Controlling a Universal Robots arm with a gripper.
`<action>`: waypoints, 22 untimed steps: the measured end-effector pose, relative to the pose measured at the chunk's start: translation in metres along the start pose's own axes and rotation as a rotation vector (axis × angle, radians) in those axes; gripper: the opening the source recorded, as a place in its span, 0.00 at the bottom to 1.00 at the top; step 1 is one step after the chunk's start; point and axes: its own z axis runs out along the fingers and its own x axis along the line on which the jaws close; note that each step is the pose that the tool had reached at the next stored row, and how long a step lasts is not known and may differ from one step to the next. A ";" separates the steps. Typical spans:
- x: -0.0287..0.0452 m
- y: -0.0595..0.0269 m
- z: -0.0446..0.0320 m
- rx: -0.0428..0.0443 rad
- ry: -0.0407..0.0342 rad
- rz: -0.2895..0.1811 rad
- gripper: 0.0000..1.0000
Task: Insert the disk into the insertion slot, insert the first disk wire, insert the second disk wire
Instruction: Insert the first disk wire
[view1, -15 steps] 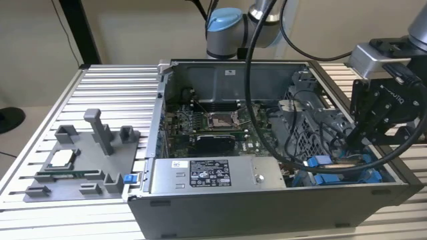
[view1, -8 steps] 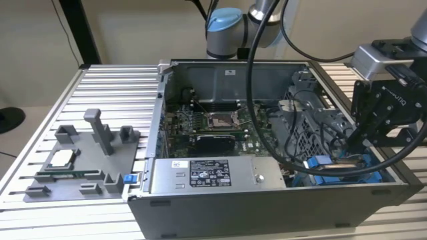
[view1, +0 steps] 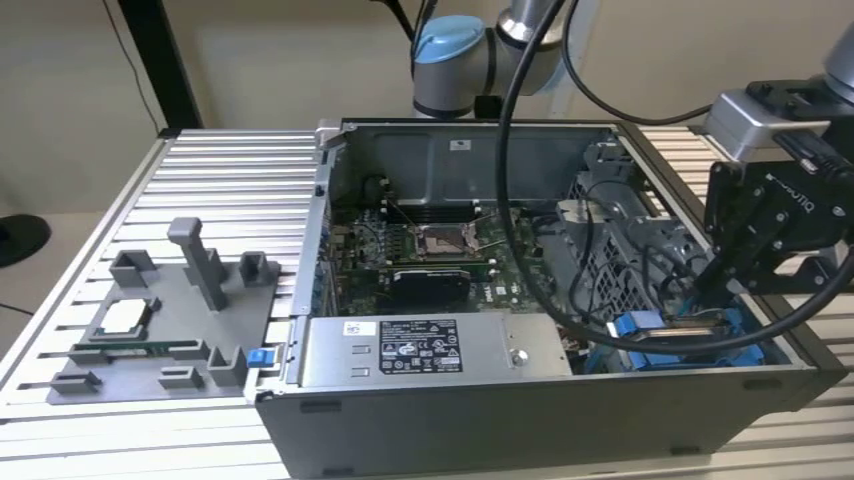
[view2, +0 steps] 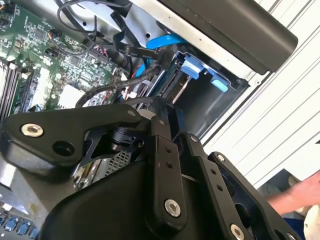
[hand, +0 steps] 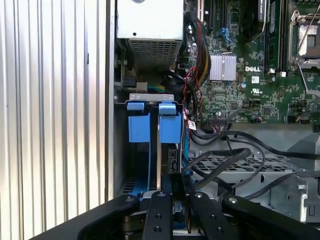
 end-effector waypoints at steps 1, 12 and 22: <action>0.0000 -0.0017 0.0009 -0.0014 0.0001 0.000 0.00; 0.0005 -0.0134 0.0158 -0.0080 0.0003 -0.004 0.00; -0.0009 -0.0142 0.0192 -0.0080 -0.0024 -0.003 0.00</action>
